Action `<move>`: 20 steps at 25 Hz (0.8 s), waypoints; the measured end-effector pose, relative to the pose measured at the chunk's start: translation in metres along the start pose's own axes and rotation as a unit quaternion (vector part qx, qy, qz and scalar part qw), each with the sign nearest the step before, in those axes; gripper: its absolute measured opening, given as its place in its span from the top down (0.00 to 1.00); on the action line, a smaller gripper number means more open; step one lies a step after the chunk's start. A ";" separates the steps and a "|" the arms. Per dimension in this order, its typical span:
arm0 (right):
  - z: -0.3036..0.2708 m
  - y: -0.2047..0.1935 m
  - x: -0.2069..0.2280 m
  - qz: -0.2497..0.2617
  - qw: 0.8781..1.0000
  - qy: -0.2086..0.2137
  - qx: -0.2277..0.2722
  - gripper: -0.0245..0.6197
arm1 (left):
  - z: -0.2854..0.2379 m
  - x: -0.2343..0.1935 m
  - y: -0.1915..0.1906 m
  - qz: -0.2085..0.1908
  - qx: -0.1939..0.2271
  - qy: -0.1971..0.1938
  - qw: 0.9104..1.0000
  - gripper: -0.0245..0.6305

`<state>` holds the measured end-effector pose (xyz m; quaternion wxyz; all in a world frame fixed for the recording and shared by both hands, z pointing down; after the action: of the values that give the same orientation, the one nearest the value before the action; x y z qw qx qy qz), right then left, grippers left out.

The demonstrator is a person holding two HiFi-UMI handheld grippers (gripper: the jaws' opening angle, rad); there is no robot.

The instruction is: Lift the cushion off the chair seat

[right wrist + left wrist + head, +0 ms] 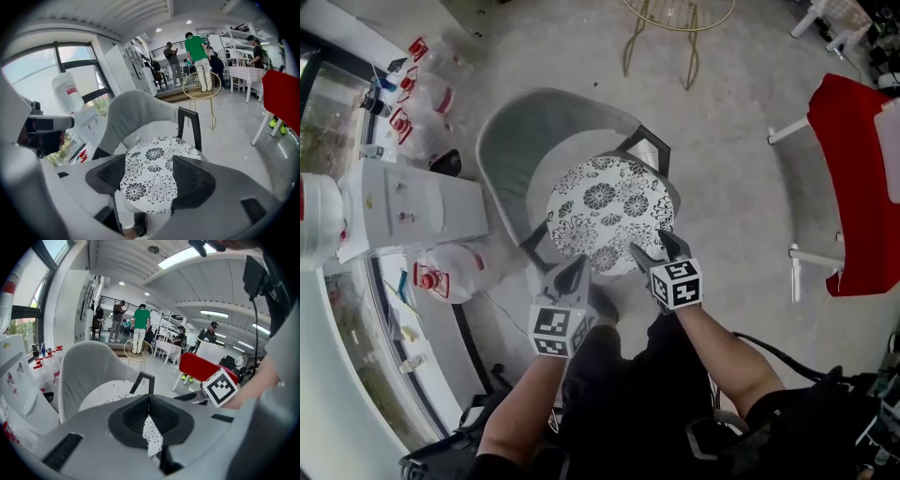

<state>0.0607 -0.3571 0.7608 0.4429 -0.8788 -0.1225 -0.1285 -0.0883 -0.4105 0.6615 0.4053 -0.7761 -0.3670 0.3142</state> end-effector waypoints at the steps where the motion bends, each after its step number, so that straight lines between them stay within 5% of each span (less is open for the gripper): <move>1: -0.003 -0.011 0.005 -0.010 1.000 -0.009 -0.009 0.48 | -0.004 -0.002 -0.010 0.000 -0.009 -0.001 1.000 0.95; 12: -0.030 -0.118 0.047 -0.121 0.982 -0.099 -0.103 0.39 | -0.033 -0.008 -0.090 0.029 -0.068 -0.004 0.997 0.95; 20: -0.062 -0.175 0.073 -0.178 0.967 -0.116 -0.140 0.33 | -0.049 -0.008 -0.136 0.046 -0.086 -0.005 0.995 0.95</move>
<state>0.0646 -0.2986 0.9519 0.2687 -0.9049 -0.3081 -0.1186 -0.0970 -0.3817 0.8036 0.3201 -0.8227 -0.3588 0.3033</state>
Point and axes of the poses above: the fingertips, and each gripper's own axes: z backward along the fingers, x to its right, y out of its top, the point moved 3 cm from there along z, backward along the fingers, and after that the axes turned 7 degrees about x, right-handed, at the moved point
